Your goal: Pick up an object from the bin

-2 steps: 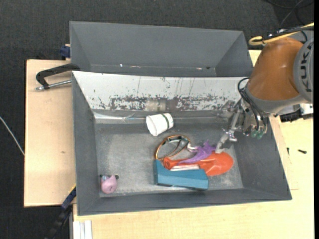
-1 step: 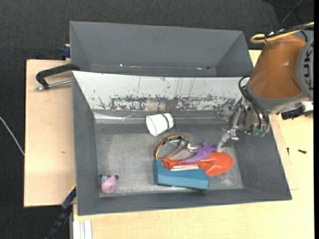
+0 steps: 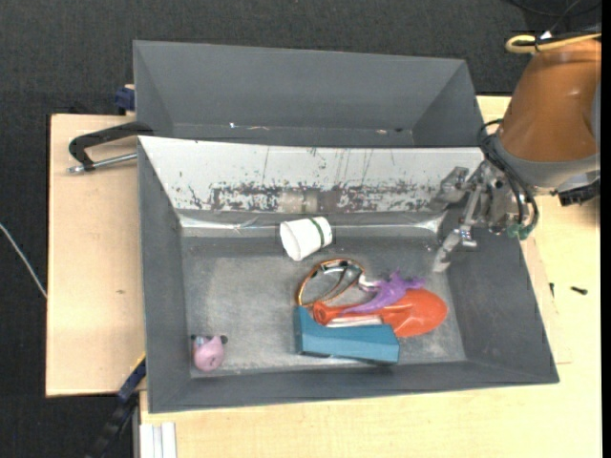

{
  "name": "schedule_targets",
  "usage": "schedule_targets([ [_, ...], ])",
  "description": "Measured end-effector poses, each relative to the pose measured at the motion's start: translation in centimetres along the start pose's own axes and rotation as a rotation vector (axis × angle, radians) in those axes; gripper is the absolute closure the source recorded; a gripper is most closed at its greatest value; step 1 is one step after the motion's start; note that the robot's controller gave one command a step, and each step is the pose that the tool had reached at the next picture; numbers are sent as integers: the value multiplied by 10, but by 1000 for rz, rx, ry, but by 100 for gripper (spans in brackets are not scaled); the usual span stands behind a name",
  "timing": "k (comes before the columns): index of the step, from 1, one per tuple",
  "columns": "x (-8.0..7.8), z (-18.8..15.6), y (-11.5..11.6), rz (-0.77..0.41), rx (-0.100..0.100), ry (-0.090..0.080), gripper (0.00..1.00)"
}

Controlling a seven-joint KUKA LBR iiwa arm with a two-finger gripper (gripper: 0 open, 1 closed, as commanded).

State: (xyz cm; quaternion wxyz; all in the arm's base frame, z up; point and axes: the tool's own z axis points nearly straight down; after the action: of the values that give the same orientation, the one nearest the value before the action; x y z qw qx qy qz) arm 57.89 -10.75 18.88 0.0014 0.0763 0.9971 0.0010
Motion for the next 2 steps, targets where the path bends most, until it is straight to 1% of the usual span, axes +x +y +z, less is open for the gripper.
schedule_targets([
  [1,5,17,31,-69,4,-8,0],
  [2,21,63,42,-41,-2,0,0],
])
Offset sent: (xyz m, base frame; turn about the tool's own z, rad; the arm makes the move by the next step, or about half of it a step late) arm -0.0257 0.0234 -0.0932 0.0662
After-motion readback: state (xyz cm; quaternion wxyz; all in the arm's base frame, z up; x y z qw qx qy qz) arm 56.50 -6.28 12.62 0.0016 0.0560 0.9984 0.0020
